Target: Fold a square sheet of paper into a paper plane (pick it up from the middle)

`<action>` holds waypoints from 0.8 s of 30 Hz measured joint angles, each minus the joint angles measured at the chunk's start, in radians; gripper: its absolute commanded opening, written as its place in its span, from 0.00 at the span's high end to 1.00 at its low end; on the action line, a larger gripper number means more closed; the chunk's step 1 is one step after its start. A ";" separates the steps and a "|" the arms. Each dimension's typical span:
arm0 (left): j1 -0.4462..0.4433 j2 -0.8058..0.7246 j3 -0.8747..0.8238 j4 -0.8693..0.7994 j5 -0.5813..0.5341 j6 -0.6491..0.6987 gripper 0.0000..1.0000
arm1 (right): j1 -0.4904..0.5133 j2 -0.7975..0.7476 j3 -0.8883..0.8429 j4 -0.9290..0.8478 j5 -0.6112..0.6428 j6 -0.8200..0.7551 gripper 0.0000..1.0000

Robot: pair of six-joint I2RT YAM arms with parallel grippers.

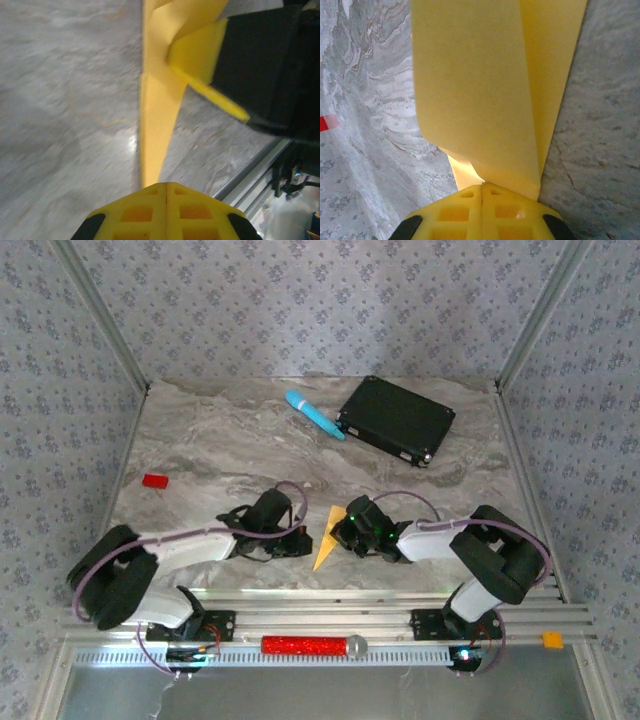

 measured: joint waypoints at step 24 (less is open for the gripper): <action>-0.031 0.255 0.068 0.122 0.027 0.086 1.00 | -0.107 -0.083 -0.032 -0.036 -0.109 -0.142 1.00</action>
